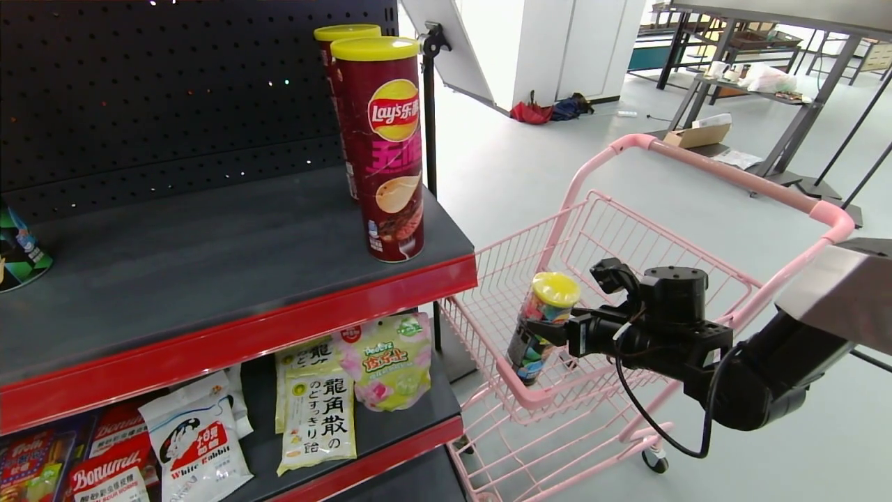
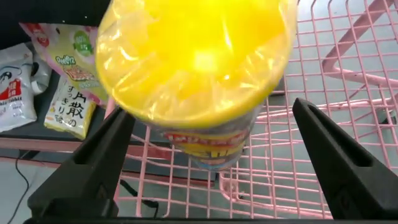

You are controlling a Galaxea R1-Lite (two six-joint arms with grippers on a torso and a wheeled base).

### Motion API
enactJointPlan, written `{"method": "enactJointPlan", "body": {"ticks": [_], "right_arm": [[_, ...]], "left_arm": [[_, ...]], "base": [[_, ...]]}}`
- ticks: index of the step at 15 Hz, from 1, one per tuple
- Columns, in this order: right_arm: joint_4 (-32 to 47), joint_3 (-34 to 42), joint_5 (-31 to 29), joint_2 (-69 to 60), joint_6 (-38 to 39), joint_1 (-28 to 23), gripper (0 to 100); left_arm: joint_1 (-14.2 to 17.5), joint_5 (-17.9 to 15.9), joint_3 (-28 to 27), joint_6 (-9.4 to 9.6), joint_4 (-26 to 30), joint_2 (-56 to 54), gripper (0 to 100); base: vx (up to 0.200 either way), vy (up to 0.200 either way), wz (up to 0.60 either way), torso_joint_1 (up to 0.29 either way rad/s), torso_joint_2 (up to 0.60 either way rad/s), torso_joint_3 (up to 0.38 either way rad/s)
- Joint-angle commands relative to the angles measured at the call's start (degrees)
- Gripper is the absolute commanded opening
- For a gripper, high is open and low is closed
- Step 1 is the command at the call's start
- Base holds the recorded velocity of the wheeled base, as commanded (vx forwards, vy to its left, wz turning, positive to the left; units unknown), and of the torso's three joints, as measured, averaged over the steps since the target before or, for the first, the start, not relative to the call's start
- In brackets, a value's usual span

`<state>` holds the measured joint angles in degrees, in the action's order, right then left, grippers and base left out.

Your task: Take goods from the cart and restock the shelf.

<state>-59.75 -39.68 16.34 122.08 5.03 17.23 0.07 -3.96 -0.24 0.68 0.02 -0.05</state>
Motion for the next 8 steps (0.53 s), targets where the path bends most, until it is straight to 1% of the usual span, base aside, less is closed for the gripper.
{"method": "enactJointPlan", "body": {"ticks": [1,3,6,7,8], "right_arm": [[-0.02,-2.07,0.01,1.67,0.41,0.53,100],[-0.02,-3.91,-0.08,3.17,0.5,0.62,100],[-0.11,-4.35,-0.25,4.22,0.59,0.79,100],[-1.34,-4.44,-0.25,4.93,0.59,1.14,100],[-2.22,-4.53,-0.25,5.36,0.94,1.23,0]], "left_arm": [[0.01,0.01,-0.02,0.02,0.06,0.05,100],[0.01,0.01,-0.02,0.02,-0.02,0.05,100],[0.01,0.01,-0.02,0.02,-0.02,0.05,100],[0.01,0.01,-0.02,0.02,-0.02,0.05,100],[0.01,0.01,-0.02,0.02,-0.02,0.05,100]], "base": [[0.0,0.0,0.0,0.0,0.0,0.0],[0.0,0.0,0.0,0.0,0.0,0.0],[0.0,0.0,0.0,0.0,0.0,0.0],[0.0,0.0,0.0,0.0,0.0,0.0],[0.0,0.0,0.0,0.0,0.0,0.0]]}}
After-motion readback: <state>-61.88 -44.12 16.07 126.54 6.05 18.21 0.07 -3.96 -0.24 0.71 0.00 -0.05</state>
